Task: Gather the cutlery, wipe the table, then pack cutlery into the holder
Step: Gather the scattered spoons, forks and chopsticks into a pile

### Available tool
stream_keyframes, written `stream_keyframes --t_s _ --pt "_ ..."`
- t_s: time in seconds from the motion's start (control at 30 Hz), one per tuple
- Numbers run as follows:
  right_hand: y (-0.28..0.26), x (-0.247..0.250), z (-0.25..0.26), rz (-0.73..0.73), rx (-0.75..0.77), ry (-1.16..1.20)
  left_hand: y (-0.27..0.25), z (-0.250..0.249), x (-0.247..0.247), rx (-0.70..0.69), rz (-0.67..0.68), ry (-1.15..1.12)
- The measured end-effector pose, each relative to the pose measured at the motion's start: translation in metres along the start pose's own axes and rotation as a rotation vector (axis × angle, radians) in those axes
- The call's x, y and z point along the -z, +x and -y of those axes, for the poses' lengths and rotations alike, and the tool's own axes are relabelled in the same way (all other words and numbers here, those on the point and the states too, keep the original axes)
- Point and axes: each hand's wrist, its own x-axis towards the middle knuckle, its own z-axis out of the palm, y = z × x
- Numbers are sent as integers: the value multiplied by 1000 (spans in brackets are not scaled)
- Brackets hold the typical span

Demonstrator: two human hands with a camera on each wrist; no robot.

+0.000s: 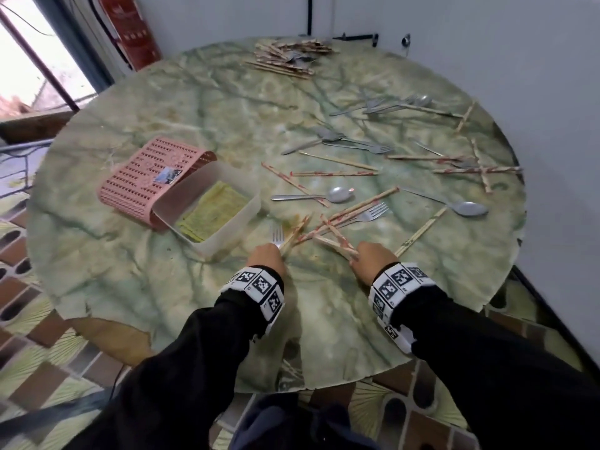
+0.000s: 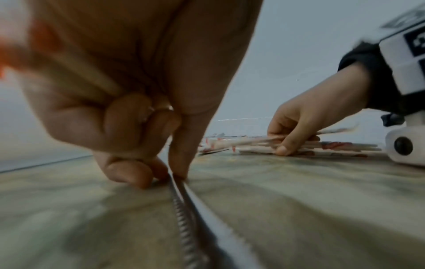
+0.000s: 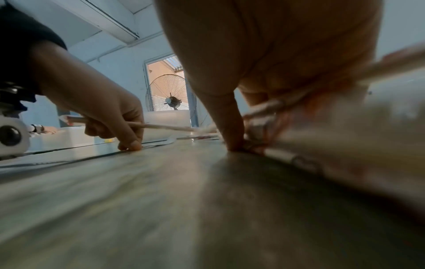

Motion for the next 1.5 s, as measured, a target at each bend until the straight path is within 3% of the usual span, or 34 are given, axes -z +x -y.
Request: stream_keyframes --t_s 0.23,0.37,0.5,0.7,0.87,1.0,1.13,1.3,1.37,1.5 --pt "-1 -2 -6 21 107 -31 0 -3 -9 -7 42 131" --pt "-1 6 -18 -6 111 123 -1 3 -3 5 9 64" --pt "-1 20 -32 -83 108 379 -1 -1 12 -58 -123 -109" --pt "11 36 -52 -262 -110 645 16 -71 24 -297 -240 -229" --pt "31 48 -74 -416 -366 676 50 -110 12 -305 -76 -205" --pt "47 49 -83 -378 -536 675 69 -113 7 -378 5 -25" --pt "56 42 -82 -225 -560 508 77 -112 5 -389 56 91" --pt "57 46 -80 -164 -576 451 77 -114 4 -397 50 83" --pt "58 45 -83 -194 -578 534 76 -115 5 -396 6 49" --pt "62 32 -76 -304 -566 996 79 -121 8 -360 -81 -63"
